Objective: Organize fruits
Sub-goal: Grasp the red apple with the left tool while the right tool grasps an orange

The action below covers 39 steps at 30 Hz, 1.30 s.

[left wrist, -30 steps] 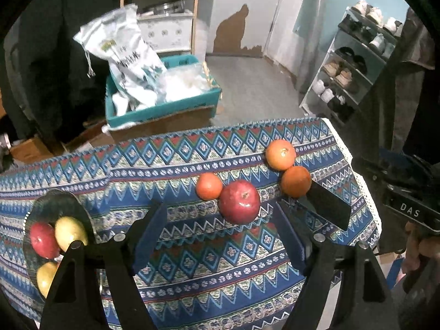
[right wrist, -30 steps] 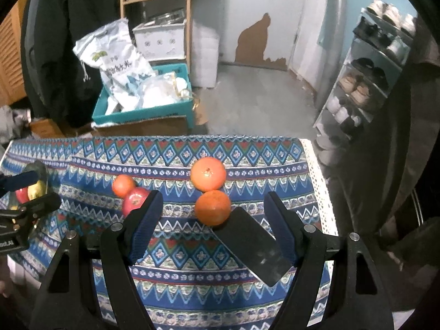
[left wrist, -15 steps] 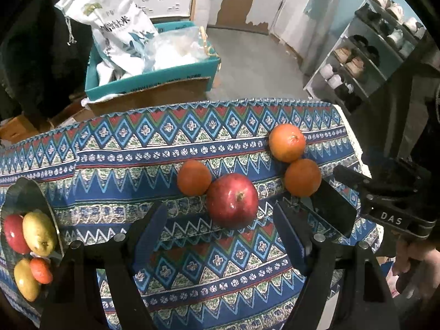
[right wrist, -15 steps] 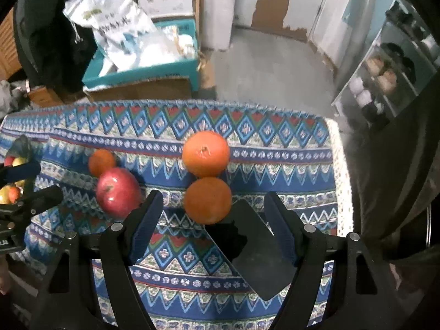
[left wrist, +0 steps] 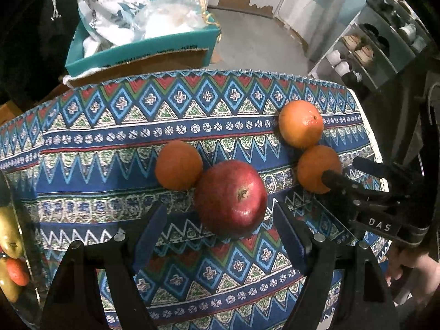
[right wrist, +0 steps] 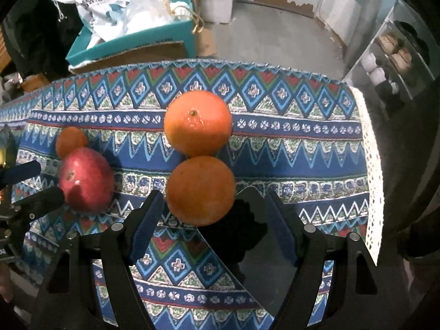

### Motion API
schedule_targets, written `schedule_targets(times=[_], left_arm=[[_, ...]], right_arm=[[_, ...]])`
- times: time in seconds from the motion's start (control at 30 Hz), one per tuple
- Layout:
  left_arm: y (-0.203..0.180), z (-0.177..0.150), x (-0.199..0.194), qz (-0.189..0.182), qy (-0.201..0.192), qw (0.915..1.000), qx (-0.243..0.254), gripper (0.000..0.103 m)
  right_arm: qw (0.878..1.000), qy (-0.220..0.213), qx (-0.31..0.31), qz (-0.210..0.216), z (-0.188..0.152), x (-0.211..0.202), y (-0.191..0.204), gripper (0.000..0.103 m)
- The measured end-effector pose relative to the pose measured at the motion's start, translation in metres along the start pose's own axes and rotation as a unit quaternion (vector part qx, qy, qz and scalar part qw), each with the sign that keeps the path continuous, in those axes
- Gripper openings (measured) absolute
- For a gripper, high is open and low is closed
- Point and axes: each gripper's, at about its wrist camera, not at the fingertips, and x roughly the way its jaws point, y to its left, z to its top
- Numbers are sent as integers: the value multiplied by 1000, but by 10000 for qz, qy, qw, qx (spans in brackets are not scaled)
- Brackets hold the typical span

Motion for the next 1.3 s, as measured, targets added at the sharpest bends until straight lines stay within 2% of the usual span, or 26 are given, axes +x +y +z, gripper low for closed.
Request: schedule_targets(times=[0.47, 0.6, 0.77, 1.0, 1.3], left_arm=[[-4, 1, 40, -65, 342, 9993, -128, 81], [-5, 3, 45, -72, 331, 9994, -53, 80], [-4, 4, 53, -212, 432, 9988, -44, 72], [-14, 0, 53, -89, 359, 9992, 176, 72], [-17, -15, 24, -53, 25, 9993, 359, 72]], right_arm=[[9992, 286, -69, 273, 8, 36, 5, 76], [9987, 352, -12, 379, 11, 41, 5, 69], [9984, 382, -4, 413, 13, 48, 9, 65], [9991, 291, -47, 301, 6, 44, 11, 63], [9997, 28, 144, 211, -2, 18, 11, 63]])
